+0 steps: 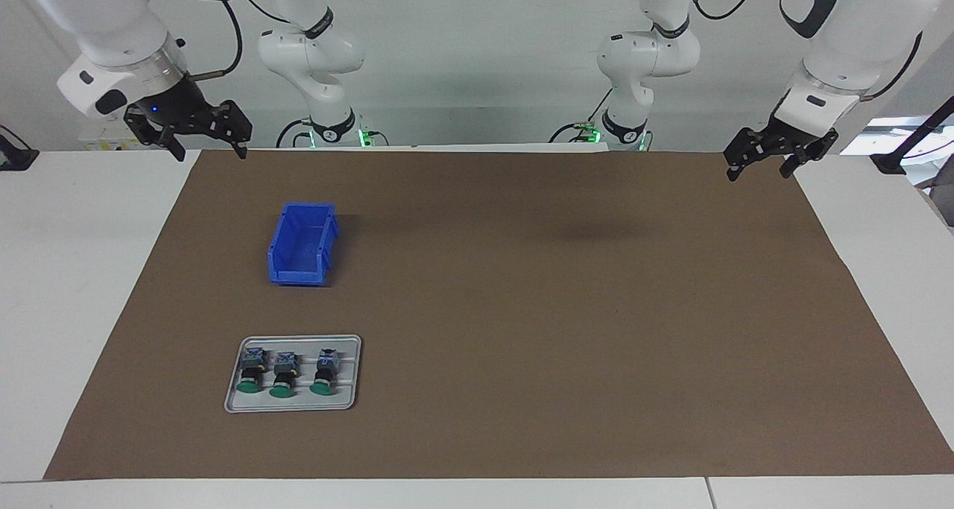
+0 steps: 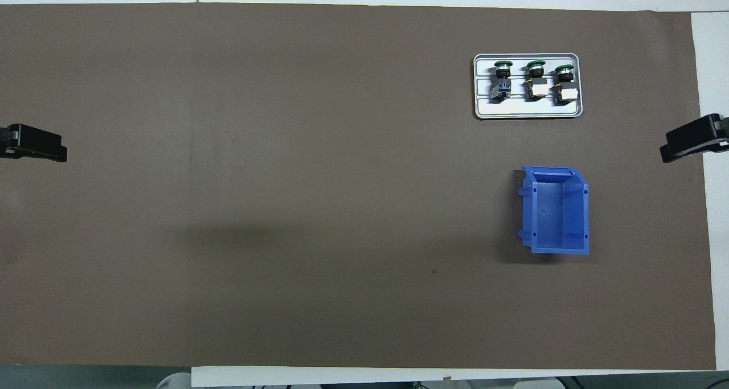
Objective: Place and press button with both arms
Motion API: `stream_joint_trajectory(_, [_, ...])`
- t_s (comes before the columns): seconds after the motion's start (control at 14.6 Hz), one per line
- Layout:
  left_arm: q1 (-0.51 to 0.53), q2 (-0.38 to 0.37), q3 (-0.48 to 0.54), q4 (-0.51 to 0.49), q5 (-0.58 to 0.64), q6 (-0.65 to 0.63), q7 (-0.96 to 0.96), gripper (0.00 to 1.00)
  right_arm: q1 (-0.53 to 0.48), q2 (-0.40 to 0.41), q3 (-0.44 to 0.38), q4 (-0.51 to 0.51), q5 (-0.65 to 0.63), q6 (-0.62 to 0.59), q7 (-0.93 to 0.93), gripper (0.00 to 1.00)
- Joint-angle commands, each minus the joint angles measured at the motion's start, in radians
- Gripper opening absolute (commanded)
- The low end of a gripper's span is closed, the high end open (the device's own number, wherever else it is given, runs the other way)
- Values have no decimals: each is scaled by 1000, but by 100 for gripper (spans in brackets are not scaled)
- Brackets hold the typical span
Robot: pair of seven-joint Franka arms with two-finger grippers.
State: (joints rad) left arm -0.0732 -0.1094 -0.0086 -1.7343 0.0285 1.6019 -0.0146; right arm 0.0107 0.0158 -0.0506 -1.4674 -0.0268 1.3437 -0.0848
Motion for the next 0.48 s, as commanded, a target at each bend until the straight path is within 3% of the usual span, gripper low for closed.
stream_joint_trajectory(0.0, [1, -16, 1, -22, 19, 26, 12, 100, 6, -8, 0, -14, 2, 17, 19, 100])
stream_joint_trajectory(0.41, [3, -18, 1, -24, 19, 26, 12, 100, 8, -11, 6, -22, 4, 17, 14, 100])
